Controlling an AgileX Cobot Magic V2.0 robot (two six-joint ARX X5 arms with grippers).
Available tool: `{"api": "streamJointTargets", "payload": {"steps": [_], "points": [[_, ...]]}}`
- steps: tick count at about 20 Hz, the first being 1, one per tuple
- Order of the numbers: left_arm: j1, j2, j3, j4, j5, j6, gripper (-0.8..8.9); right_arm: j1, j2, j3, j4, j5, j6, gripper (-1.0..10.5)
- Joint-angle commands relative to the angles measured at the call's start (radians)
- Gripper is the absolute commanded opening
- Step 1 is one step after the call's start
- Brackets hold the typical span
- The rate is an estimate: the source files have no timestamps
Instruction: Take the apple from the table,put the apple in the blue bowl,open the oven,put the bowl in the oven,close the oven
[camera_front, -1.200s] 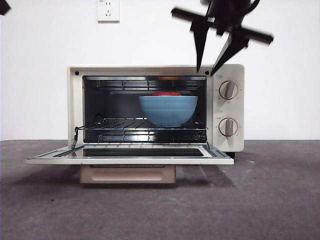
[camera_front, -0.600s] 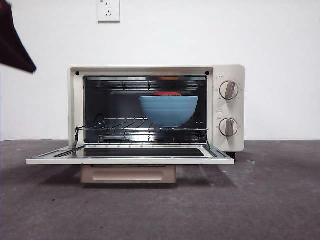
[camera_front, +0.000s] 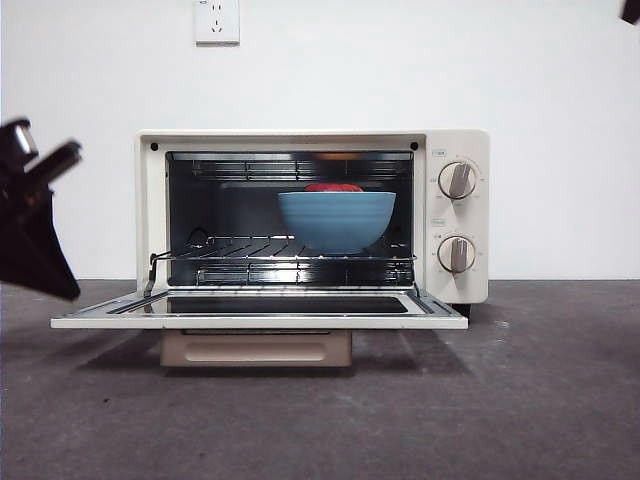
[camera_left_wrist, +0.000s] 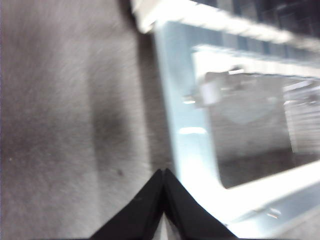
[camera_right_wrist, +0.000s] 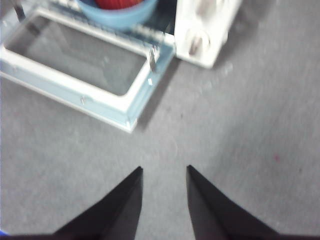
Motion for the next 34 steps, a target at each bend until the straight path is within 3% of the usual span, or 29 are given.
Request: {"api": "streamJointTargets", "payload": {"steps": [1, 7, 12, 20, 24, 34], "points": [[-0.002, 0.070, 0.002, 0.034, 0.003, 0.010, 0.06, 0.010, -0.038, -0.013, 0.010, 0.000, 0.034, 1.4], [-0.025, 0.168, 0.002, 0.082, 0.060, 0.012, 0.06, 0.010, -0.083, -0.014, 0.012, 0.008, 0.040, 1.4], [-0.040, 0.189, 0.002, 0.099, 0.171, 0.011, 0.06, 0.010, -0.082, -0.014, 0.012, 0.008, 0.039, 1.4], [0.028, 0.182, 0.005, 0.187, 0.379, -0.081, 0.06, 0.010, -0.082, -0.014, 0.010, 0.009, 0.056, 1.4], [0.053, 0.158, 0.005, 0.237, 0.399, -0.116, 0.06, 0.010, -0.082, -0.014, 0.010, 0.009, 0.058, 1.4], [0.052, 0.156, 0.005, 0.516, 0.399, -0.303, 0.06, 0.010, -0.082, -0.014, 0.010, 0.009, 0.082, 1.4]]}}
